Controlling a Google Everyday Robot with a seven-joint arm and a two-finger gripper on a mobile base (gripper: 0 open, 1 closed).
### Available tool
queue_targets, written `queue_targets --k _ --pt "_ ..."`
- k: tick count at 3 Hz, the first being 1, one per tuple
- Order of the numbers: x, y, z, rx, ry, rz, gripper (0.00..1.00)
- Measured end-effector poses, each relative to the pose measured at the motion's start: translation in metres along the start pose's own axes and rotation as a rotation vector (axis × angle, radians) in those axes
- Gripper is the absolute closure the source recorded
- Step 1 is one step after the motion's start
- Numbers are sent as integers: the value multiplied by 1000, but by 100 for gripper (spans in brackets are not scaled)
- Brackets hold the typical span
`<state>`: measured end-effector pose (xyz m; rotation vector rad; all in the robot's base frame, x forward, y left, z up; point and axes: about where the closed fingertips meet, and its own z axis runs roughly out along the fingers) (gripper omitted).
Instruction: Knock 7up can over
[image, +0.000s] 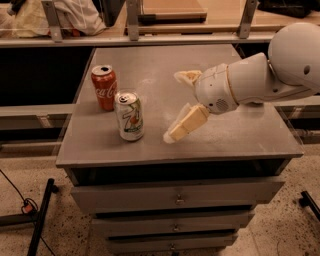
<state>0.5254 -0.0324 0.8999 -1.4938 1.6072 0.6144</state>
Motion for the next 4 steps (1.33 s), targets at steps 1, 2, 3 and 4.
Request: queue_targets --k 1,2,3,4 --pt "-8 0 31 -3 -90 16 0" --pt "-17 1 57 -19 -184 51 0" --pt "-25 7 75 -56 -259 77 0" --pt "-31 19 87 -84 -314 82 0"
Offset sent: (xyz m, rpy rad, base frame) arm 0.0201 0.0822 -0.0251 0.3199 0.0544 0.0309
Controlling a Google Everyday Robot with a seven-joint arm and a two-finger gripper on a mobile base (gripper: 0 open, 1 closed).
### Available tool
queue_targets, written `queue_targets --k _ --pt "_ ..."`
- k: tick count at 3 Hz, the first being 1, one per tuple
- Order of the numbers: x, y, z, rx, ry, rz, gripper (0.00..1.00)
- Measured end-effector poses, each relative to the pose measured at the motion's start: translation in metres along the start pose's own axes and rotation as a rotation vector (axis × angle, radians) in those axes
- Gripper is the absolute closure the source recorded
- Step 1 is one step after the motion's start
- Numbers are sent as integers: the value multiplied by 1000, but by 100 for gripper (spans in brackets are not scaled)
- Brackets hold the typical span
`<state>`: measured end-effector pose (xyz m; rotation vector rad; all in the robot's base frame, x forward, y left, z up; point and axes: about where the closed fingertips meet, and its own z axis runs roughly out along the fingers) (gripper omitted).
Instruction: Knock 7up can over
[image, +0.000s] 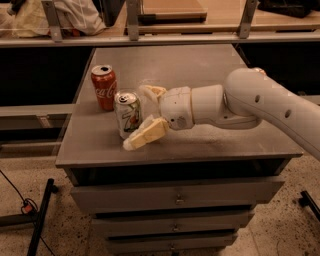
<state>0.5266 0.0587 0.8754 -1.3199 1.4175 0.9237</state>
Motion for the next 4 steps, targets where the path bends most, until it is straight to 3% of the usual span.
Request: queue_targets --k 2,4 --pt "4 6 22 -1 -59 27 35" --pt "18 -6 14 38 -106 111 66"
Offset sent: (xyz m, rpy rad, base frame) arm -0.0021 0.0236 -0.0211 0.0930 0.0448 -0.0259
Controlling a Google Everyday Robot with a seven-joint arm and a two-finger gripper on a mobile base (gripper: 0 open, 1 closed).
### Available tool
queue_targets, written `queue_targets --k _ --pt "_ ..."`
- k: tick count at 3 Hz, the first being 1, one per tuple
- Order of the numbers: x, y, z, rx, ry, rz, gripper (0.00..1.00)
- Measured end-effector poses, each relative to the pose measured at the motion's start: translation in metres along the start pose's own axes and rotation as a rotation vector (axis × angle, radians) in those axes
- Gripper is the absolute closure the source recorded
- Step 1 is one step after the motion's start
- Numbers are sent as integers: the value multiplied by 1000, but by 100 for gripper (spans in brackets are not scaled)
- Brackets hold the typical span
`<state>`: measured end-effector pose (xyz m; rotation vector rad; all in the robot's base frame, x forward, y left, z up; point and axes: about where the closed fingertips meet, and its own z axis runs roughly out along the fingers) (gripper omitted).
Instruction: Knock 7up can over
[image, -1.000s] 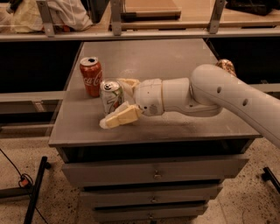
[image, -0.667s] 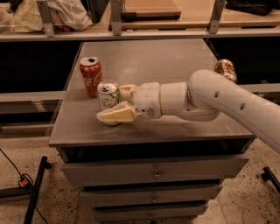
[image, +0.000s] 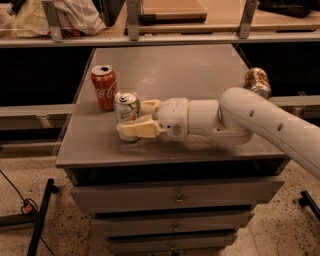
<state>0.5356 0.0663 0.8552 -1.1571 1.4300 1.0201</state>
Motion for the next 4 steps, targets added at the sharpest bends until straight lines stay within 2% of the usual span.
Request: queue_targets --k 1,2,3,4 --pt "-9 -22 -23 33 44 -10 78" --pt "-21 -49 -59 82 195 -59 80" --pt "-33 -71 -92 116 392 -115 76" --pt "-28 -94 -131 117 633 -169 73"
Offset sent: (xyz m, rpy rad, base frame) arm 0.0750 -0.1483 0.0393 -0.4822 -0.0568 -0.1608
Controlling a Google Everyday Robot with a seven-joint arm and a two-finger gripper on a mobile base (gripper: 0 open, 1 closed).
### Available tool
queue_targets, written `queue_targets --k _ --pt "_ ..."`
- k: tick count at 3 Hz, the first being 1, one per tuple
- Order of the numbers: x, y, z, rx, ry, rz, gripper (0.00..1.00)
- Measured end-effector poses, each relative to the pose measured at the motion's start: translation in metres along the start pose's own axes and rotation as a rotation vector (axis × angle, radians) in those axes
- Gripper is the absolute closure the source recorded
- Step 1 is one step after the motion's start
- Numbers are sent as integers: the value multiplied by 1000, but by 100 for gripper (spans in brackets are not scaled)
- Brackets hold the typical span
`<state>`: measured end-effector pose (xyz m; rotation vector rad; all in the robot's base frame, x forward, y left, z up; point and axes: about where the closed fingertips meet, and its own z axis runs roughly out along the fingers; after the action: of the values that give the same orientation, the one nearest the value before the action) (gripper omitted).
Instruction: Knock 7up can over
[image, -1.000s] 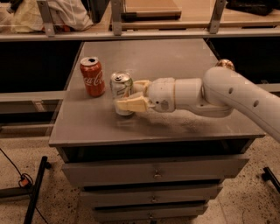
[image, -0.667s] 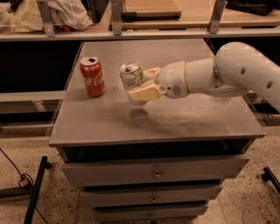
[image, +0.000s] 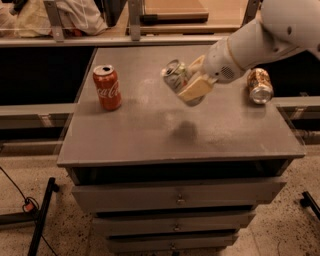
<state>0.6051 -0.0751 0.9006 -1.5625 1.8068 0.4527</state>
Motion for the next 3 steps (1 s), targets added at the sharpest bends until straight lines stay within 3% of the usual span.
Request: queue_targets --k 1,2,3 --pt "42 3 -13 -60 257 -109 57" --pt "80 20 -20 -120 488 -207 34" --pt "101 14 -25 -111 580 -233 9"
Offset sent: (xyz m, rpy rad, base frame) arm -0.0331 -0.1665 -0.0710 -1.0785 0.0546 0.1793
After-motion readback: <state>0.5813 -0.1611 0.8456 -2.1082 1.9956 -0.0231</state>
